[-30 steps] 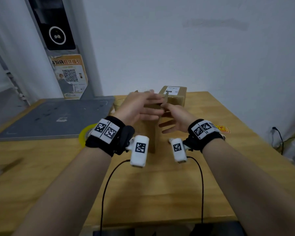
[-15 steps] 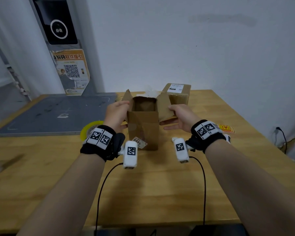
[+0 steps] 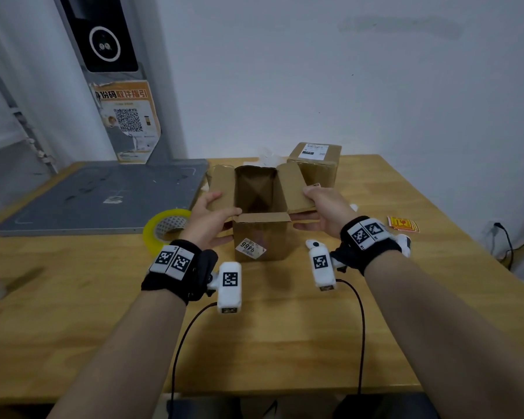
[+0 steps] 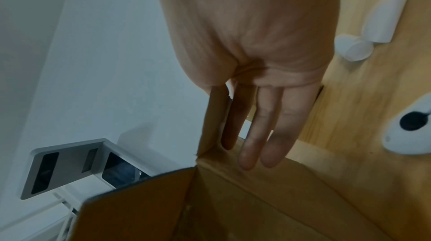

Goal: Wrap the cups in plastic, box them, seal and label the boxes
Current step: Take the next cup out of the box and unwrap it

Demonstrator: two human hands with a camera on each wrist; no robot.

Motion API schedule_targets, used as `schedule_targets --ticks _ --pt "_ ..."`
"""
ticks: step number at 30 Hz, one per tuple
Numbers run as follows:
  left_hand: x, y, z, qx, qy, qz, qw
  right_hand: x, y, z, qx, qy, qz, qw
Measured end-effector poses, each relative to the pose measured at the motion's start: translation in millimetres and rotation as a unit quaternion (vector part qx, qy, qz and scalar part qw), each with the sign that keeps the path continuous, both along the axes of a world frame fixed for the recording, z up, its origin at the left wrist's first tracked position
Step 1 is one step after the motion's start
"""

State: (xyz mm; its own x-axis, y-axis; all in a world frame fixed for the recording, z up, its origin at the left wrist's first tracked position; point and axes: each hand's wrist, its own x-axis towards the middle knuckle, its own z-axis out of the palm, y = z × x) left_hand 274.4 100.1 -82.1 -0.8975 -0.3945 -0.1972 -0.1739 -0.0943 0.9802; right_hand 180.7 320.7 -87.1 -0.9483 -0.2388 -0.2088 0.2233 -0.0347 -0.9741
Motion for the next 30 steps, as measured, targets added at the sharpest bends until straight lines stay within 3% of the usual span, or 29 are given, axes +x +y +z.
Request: schedule_targets --ticks 8,16,30 --pt "3.4 2.1 -6.0 0.007 0.018 0.017 1.000 5.7 -1.2 3.4 -0.036 0.006 -0.002 0.999" --pt "-2.4 14.8 5.3 0.011 0.031 0.039 0.999 11.7 3.2 13.4 -0.001 0.032 0.010 0.999" --pt "-6.3 38.0 18.4 -0.063 0.042 0.007 0.997 23.2 24.6 22.8 0.038 0.056 0.015 0.998"
